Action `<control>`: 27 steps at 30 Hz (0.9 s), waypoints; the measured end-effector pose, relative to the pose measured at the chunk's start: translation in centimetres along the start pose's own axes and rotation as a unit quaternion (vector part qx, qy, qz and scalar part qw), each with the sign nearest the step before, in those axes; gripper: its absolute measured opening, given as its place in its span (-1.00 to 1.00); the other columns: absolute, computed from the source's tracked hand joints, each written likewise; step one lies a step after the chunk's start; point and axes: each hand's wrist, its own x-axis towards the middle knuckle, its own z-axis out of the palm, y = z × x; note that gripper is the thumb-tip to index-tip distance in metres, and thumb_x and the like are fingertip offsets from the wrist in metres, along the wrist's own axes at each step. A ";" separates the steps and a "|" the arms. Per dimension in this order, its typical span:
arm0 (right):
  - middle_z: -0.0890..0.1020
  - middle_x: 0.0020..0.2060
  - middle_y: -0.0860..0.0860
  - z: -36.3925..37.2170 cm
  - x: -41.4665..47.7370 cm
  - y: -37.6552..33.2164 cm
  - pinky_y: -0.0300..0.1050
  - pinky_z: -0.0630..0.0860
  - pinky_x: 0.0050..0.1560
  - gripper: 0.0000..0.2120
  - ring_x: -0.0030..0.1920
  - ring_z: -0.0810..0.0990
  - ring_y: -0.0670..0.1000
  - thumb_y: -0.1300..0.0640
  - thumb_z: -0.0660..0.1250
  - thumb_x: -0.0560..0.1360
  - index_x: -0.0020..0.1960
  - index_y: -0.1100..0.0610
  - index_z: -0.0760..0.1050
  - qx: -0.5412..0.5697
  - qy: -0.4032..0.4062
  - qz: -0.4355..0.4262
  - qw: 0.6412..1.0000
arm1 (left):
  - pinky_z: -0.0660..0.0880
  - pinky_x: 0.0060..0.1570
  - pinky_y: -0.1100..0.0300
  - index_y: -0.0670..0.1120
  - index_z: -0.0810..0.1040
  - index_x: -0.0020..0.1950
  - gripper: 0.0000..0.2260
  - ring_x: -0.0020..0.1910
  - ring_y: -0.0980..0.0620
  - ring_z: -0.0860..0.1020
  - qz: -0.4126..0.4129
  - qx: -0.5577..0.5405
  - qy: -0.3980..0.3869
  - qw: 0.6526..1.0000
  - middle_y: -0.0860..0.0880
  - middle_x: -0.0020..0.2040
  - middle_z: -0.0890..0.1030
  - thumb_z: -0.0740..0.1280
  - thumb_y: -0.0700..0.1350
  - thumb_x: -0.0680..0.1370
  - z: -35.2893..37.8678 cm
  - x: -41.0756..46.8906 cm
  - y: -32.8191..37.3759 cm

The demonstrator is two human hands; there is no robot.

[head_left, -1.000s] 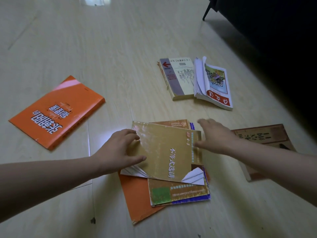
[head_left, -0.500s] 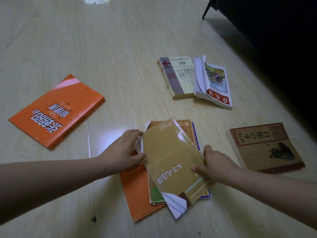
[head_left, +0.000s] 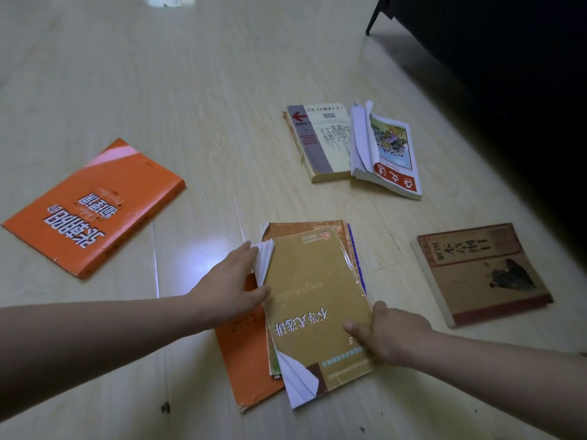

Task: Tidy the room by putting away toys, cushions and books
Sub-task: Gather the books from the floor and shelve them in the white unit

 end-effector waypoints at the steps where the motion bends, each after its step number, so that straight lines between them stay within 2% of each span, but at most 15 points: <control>1: 0.56 0.14 0.07 -0.2 0.2 0.2 -0.05 0.40 -0.09 -0.40 0.12 0.57 0.13 -0.39 0.08 0.50 0.21 0.12 0.30 0.006 0.007 -0.015 1.000 | 0.15 0.41 0.24 -0.04 0.15 0.53 -0.37 0.54 0.13 0.05 0.007 0.004 -0.009 1.000 0.02 0.57 0.08 0.32 0.05 0.53 -0.2 0.3 0.3; 4: 0.52 0.14 0.09 -0.7 1.4 0.4 -0.04 0.48 0.00 -0.50 0.10 0.56 0.12 -0.29 0.20 0.51 0.16 0.12 0.34 0.084 0.043 -0.057 0.994 | 0.10 0.40 0.27 -0.09 0.12 0.54 -0.36 0.54 0.12 0.02 0.022 0.021 -0.032 0.999 0.01 0.58 0.03 0.30 0.04 0.54 -0.8 1.8 1.5; 6: 0.51 0.11 0.09 -0.8 1.9 0.3 0.03 0.55 0.01 -0.54 -0.01 0.62 0.13 -0.22 0.28 0.49 0.16 0.13 0.38 0.155 0.058 -0.066 0.984 | 0.07 0.42 0.26 -0.11 0.05 0.56 -0.31 0.55 0.09 0.00 0.018 0.027 -0.042 0.999 -0.01 0.59 -0.02 0.30 0.06 0.55 -1.0 2.9 2.2; 8: 0.51 0.05 0.09 -0.8 2.0 0.0 0.11 0.62 -0.13 -0.65 -0.19 0.68 0.15 -0.06 0.38 0.46 0.10 0.15 0.42 0.290 0.061 -0.073 0.952 | 0.07 0.43 0.23 -0.09 -0.03 0.58 -0.25 0.55 0.06 0.01 0.009 0.030 -0.054 0.998 -0.01 0.59 -0.08 0.30 0.08 0.54 -1.0 3.8 2.3; 10: 0.54 0.02 0.08 -1.0 1.9 -0.3 0.07 0.63 -0.20 -0.71 -0.16 0.65 0.11 0.10 0.42 0.44 0.10 0.15 0.45 0.364 0.083 -0.073 0.925 | 0.09 0.43 0.21 -0.07 -0.07 0.58 -0.22 0.55 0.05 0.03 0.004 0.036 -0.065 0.997 0.01 0.59 -0.13 0.30 0.11 0.53 -1.0 4.2 1.9; 13: 0.56 0.02 0.06 -1.2 2.2 -0.6 -0.02 0.55 -0.09 -0.68 -0.02 0.56 0.05 0.16 0.45 0.39 0.09 0.12 0.44 0.370 0.136 -0.075 0.916 | 0.09 0.44 0.20 -0.05 -0.12 0.58 -0.18 0.55 0.05 0.02 0.002 0.044 -0.076 0.996 0.04 0.58 -0.18 0.31 0.14 0.52 -0.9 4.3 1.4; 15: 0.55 0.04 0.06 -1.4 2.3 -0.9 -0.14 0.45 -0.15 -0.68 0.00 0.54 0.04 0.18 0.44 0.40 0.07 0.10 0.38 0.381 0.153 -0.085 0.908 | 0.07 0.45 0.19 -0.06 -0.13 0.58 -0.17 0.55 0.04 0.00 0.003 0.043 -0.070 0.997 0.02 0.58 -0.17 0.32 0.14 0.52 -0.9 4.1 1.2; 17: 0.55 0.01 0.05 -1.6 2.3 -1.0 -0.16 0.44 -0.20 -0.71 -0.03 0.55 0.03 0.21 0.39 0.45 0.09 0.11 0.34 0.392 0.145 -0.105 0.902 | 0.01 0.47 0.16 -0.06 -0.13 0.58 -0.15 0.56 0.02 -0.06 0.014 0.053 -0.041 0.998 0.00 0.59 -0.16 0.33 0.14 0.51 -0.9 3.9 1.2; 20: 0.56 -0.02 0.04 -2.4 2.2 -0.8 -0.21 0.44 -0.32 -0.76 -0.12 0.54 -0.03 0.23 0.31 0.50 0.10 0.09 0.32 0.350 0.153 -0.142 0.913 | -0.10 0.49 0.14 -0.07 -0.10 0.58 -0.14 0.56 -0.02 -0.15 0.083 0.104 0.003 0.991 -0.03 0.59 -0.14 0.29 0.23 0.47 -1.3 3.8 1.6; 23: 0.55 -0.03 0.01 -3.7 2.7 -0.6 -0.12 0.39 -0.21 -0.76 -0.10 0.51 0.01 0.27 0.29 0.49 0.07 0.06 0.32 0.275 0.196 -0.166 0.927 | -0.14 0.46 0.18 -0.07 -0.03 0.57 -0.16 0.56 -0.04 -0.13 0.163 0.131 0.027 0.978 -0.06 0.59 -0.08 0.18 0.25 0.40 -1.9 3.9 2.7; 27: 0.58 -0.12 0.03 -5.4 3.1 -0.5 -0.05 0.49 -0.15 -0.73 -0.12 0.55 0.07 0.28 0.25 0.49 0.08 0.00 0.29 0.229 0.171 -0.204 0.936 | -0.03 0.48 0.05 -0.10 0.08 0.56 -0.20 0.56 -0.13 -0.03 0.246 0.142 0.058 0.957 -0.12 0.57 0.04 0.25 0.21 0.43 -2.5 4.4 3.8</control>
